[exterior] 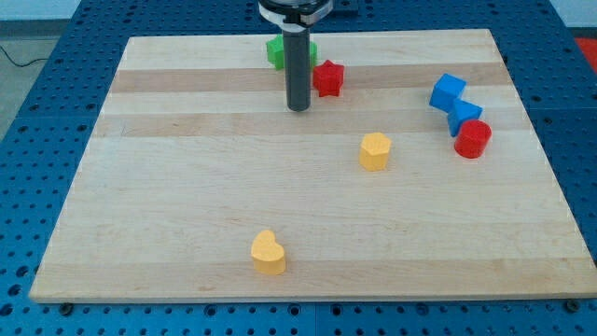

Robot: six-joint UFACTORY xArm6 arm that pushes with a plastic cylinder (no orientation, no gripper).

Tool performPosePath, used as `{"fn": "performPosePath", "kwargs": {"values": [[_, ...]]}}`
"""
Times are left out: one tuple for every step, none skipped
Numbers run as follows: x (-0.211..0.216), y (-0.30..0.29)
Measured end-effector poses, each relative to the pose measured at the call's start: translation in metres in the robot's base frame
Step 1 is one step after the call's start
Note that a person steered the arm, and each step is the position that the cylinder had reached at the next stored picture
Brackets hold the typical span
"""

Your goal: Place the red star to the right of the green circle

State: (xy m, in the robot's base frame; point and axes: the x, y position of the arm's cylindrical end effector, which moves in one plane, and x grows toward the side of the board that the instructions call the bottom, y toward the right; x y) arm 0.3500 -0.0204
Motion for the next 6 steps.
{"fn": "performPosePath", "kwargs": {"values": [[-0.012, 0.025], [-0.024, 0.067], [-0.042, 0.092], [-0.056, 0.095], [-0.071, 0.095], [-0.082, 0.095]]}}
